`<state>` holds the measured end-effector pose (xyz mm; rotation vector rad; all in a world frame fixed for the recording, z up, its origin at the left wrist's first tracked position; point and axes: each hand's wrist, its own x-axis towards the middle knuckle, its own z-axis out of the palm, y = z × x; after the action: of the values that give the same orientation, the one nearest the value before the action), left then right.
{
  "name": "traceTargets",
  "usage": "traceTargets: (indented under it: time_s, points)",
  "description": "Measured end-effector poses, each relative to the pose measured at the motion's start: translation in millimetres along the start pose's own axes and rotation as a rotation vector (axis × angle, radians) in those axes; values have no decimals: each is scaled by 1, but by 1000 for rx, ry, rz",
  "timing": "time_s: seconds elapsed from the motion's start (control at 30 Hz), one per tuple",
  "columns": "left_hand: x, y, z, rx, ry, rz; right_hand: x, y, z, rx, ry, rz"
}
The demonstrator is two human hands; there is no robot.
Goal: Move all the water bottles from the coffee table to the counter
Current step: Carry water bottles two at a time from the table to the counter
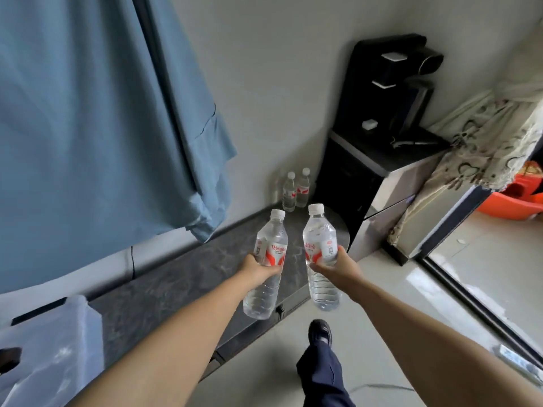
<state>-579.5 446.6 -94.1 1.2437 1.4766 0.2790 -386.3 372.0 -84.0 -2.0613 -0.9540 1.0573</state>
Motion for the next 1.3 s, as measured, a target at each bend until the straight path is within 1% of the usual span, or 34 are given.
traceTargets:
  time_s: [0.2,0.33,0.37,0.5,0.6,0.7,0.83,0.97,1.07,1.13,1.23,1.3]
  points:
    - [105,51,23,-60,81,-84,132,-23,-23,-117,-102,-20]
    - [169,93,41,-246,126,-120,222,-44,-42,-187,-213,-26]
    - [176,99,44,-286,129,-122,232,-48,-42,-191,-231,-25]
    - [224,108,48,-404,202,-125,296,-57,-17,-135,-294,-1]
    - [265,94,46,-468,293,-159,333,-52,15,-104,-304,27]
    - [321,73,45,-539,321,-159,378,-33,58,-69,-276,20]
    - [396,51,46,-506,350,-80,434,-11,110,0,-217,21]
    - [460,27,52,-484,463,-24,485,4,146,59,-153,-5]
    - [485,19,59,-516,493,52,508,14,165,90,-115,-29]
    - [498,11,66,-533,475,95,517,23,176,124,-86,-32]
    - [504,1,75,-552,488,85,521,29,185,164,-58,-22]
    - [505,-1,80,-535,489,90,522,29,185,144,-64,-17]
